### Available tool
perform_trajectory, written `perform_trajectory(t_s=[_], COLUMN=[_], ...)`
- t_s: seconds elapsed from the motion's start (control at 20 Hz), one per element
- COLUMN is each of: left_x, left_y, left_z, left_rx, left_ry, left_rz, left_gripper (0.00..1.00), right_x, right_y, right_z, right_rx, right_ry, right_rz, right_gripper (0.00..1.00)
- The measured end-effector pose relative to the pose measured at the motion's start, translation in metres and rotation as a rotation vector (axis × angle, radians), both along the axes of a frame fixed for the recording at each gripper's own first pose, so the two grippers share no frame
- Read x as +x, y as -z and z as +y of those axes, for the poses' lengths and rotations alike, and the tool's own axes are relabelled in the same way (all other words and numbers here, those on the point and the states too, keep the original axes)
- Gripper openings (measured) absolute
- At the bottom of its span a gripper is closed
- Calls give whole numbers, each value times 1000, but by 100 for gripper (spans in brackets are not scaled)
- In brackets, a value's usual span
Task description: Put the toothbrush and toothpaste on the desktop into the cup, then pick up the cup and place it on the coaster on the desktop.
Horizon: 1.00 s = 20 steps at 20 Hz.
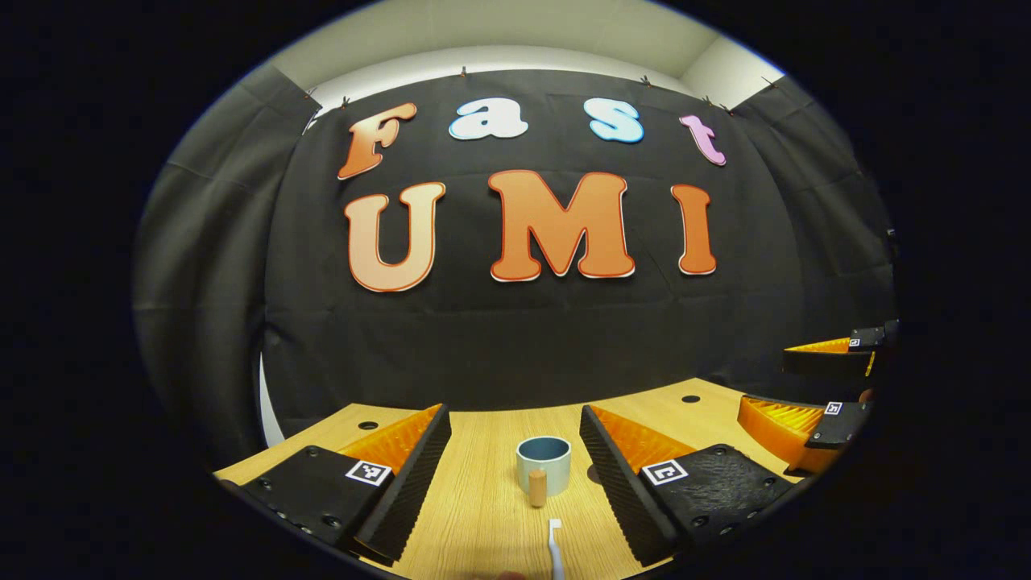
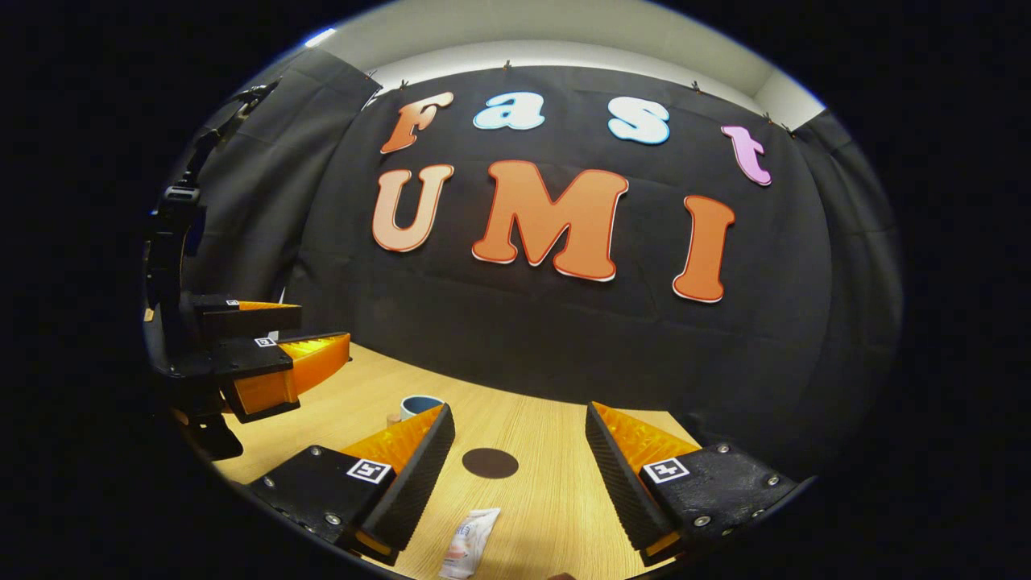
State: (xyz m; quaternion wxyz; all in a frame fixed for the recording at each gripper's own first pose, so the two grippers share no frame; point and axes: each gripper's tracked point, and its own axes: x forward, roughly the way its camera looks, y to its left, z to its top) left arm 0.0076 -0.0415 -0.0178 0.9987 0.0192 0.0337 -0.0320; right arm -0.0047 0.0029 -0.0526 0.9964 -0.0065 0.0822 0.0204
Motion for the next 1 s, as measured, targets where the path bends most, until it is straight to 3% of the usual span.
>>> perform_trajectory(t_s=[0.25, 0.7, 1.0], left_x=[-2, -3, -5], left_y=[39, 105, 160], left_z=[-9, -17, -24], left_rx=[22, -23, -26], left_ry=[47, 113, 103], left_rz=[113, 358, 576], left_gripper=[97, 97, 98], right_x=[-10, -24, -32], right_y=[40, 104, 144], right_z=[15, 34, 46], right_rx=[-8, -12, -37], right_ry=[-42, -103, -140], right_rz=[114, 310, 447], right_gripper=[98, 96, 91])
